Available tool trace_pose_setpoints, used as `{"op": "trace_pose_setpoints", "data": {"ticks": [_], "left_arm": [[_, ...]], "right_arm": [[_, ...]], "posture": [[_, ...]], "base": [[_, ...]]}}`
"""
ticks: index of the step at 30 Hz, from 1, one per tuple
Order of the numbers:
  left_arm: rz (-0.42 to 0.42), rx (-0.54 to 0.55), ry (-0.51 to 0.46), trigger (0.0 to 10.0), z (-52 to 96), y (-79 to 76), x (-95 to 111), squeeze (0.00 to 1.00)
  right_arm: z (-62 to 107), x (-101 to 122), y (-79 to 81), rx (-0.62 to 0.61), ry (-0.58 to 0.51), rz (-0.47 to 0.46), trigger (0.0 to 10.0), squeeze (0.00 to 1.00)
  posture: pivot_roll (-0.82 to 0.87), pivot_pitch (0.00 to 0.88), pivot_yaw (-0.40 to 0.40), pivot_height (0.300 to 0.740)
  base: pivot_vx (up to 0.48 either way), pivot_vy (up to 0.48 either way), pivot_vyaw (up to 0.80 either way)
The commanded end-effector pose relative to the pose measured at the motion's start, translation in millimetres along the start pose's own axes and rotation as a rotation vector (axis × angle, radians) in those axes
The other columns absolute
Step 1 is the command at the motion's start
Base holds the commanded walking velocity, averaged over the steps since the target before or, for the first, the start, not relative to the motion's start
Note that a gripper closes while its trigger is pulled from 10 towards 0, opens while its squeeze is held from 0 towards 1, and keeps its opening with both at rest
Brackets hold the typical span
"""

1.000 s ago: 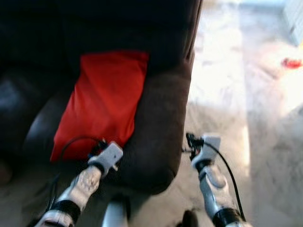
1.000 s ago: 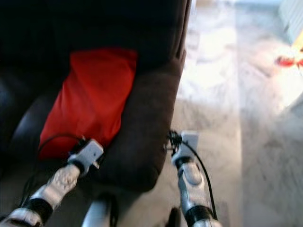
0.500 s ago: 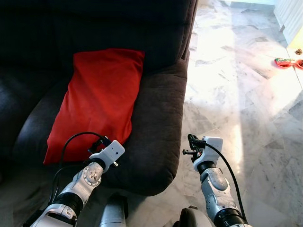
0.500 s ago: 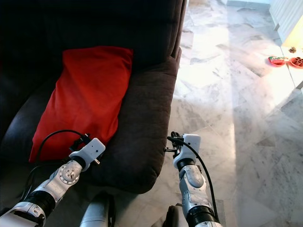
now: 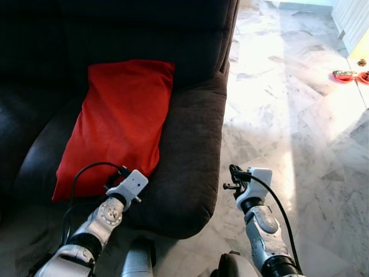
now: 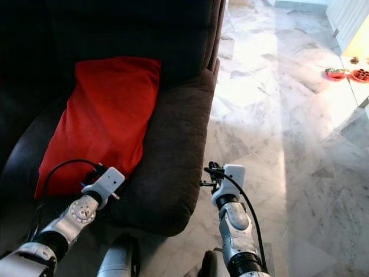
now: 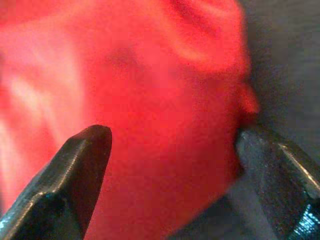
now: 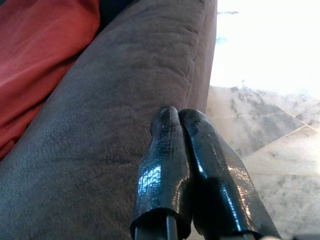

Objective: Move the pillow to the sofa from floor

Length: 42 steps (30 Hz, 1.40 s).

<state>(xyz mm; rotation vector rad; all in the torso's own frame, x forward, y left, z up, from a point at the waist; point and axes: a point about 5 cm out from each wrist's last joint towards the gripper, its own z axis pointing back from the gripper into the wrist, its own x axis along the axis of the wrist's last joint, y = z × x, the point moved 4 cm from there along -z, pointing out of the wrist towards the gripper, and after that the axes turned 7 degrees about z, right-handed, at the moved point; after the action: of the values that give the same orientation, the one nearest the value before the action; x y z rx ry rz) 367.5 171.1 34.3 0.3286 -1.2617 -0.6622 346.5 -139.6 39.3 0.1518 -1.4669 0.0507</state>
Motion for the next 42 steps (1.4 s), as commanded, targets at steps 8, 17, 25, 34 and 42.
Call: {"op": "trace_pose_setpoints", "data": {"ticks": [8, 17, 25, 34, 42], "left_arm": [[0.004, -0.047, 0.069, 10.0, 0.5, -12.1, -10.7, 0.0], [-0.017, -0.055, 0.046, 10.0, -1.6, -19.8, -3.5, 0.0], [-0.045, 0.048, 0.009, 10.0, -6.7, 1.7, 7.6, 0.0], [-0.038, -0.018, 0.029, 10.0, -4.6, -12.2, 2.2, 0.0], [-0.044, -0.018, 0.003, 0.0, -6.5, -13.5, 9.5, 0.0]], "right_arm": [[5.8, -5.2, 2.2, -0.003, 0.01, -0.013, 10.0, 0.0], [13.2, -8.0, -1.5, -0.012, 0.01, -0.009, 10.0, 0.0], [18.7, -10.7, -2.1, -0.017, 0.018, -0.01, 10.0, 0.0], [26.5, -13.0, -3.1, -0.025, 0.024, -0.011, 10.0, 0.0], [31.5, -14.1, -5.4, -0.038, 0.03, -0.009, 10.0, 0.0]], "posture": [[0.12, 0.203, 0.011, 0.654], [0.11, 0.228, 0.009, 0.654], [0.1, 0.251, 0.009, 0.654], [0.09, 0.273, 0.011, 0.654], [0.09, 0.282, 0.012, 0.654]], "base": [[0.0, 0.0, 0.0], [0.0, 0.0, 0.0], [0.0, 0.0, 0.0], [0.0, 0.0, 0.0], [0.0, 0.0, 0.0]]}}
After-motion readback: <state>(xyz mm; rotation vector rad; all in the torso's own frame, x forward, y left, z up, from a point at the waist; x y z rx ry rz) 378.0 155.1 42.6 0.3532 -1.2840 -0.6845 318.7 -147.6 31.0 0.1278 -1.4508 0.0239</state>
